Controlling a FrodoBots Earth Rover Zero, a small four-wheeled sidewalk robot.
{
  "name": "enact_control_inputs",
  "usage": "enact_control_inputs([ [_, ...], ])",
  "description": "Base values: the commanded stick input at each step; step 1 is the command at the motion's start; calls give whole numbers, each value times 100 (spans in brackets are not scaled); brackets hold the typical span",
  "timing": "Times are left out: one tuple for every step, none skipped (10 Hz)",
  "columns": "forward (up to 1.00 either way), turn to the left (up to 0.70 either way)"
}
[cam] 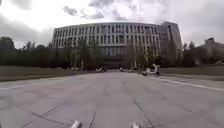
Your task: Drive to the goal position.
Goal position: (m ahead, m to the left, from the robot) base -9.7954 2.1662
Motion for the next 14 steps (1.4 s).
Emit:
enact_control_inputs([
  [44,56],
  [0,100],
  [0,100],
  [0,100],
  [0,100],
  [0,100],
  [0,100],
  [0,100],
  [0,100],
  [0,100],
  [0,100],
  [0,100],
  [0,100],
  [0,100],
])
